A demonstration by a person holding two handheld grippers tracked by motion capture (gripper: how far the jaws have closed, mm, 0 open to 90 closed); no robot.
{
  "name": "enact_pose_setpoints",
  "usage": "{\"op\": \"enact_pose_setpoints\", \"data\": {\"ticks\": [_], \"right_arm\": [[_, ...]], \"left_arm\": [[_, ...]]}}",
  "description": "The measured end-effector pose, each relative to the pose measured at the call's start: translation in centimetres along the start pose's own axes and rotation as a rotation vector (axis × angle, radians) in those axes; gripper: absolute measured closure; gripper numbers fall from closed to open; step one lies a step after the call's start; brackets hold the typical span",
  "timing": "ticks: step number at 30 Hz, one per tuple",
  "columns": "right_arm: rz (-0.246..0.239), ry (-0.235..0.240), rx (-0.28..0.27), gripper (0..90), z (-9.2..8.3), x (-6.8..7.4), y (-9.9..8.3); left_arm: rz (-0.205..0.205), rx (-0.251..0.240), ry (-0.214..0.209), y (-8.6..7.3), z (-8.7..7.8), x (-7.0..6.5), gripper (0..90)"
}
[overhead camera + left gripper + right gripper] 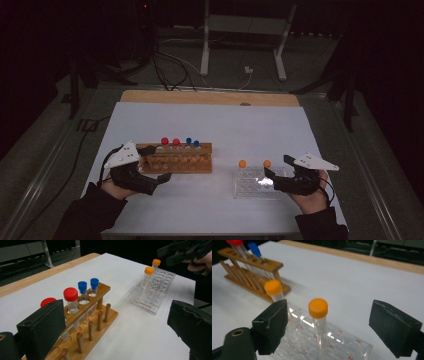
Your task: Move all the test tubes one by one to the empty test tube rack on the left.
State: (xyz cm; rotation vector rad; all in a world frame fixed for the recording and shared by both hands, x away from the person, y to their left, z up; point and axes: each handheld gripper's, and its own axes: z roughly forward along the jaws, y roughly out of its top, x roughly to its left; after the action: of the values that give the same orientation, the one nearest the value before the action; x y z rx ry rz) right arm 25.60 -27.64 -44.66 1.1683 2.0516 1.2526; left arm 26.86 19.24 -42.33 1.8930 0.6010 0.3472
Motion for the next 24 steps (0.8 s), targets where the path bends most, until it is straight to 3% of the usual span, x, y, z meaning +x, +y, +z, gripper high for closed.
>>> {"op": "enact_pose_setpoints", "data": {"ticks": [9,14,20,24], "right_arm": [[-0.022,-0.008,0.111,31.9,1.5,0.5,-0.8],[-0.040,0.003,0.123,52.1,1.6,0.6,-0.9],[-0.065,-0.031,0.153,55.8,2.1,0.9,-1.0],[-0.075,-0.019,0.158,66.5,2.3,1.0,-1.1]], "left_arm": [[-0.001,0.009,-0.001,-0.1,0.2,0.0,2.4],[0.000,0.014,-0.004,-0.3,0.2,0.0,2.4],[0.000,0.012,-0.003,-0.3,0.2,0.0,2.4],[0.002,0.022,-0.004,-0.3,0.3,0.0,2.4]]}}
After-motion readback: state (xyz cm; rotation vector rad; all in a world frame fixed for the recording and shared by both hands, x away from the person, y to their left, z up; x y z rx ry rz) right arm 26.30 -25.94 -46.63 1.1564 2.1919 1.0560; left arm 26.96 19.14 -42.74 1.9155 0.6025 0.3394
